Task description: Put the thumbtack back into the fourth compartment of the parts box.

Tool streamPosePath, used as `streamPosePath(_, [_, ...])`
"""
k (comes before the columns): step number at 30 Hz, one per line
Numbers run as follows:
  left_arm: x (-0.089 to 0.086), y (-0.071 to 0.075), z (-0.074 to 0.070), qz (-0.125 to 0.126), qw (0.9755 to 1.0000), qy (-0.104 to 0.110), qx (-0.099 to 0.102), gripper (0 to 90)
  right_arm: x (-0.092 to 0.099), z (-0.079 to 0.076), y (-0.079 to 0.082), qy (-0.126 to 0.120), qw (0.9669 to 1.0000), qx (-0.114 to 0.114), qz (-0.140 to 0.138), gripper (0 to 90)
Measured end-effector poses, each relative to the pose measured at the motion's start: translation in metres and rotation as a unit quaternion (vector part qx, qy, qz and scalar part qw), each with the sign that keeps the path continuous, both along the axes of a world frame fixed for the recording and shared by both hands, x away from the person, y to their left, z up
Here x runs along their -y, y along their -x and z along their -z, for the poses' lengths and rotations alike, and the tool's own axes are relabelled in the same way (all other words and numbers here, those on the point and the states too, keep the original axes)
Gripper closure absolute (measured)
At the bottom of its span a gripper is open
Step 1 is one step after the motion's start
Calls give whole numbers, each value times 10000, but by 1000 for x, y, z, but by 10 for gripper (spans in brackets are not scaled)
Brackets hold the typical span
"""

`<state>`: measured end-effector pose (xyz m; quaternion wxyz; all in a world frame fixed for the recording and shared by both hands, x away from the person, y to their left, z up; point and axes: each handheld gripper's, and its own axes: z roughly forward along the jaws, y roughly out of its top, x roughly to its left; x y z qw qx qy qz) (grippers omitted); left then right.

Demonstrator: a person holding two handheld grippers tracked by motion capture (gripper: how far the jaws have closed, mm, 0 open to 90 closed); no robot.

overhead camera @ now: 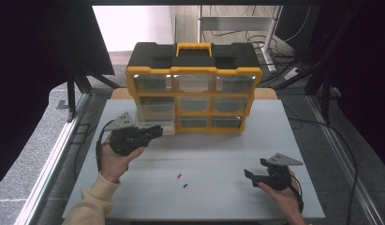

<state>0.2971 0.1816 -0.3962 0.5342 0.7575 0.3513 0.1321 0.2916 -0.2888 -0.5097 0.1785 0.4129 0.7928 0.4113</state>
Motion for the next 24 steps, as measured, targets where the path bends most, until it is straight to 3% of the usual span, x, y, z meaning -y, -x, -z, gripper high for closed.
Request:
streamPosePath(15, [-9, -14, -18, -200, 9997, 33, 167, 812, 0, 0, 0, -31, 10000, 1, 45, 179])
streamPosePath(24, [-10, -36, -25, -419, 9990, -76, 150, 811, 1, 0, 0, -11, 10000, -10, 38, 179])
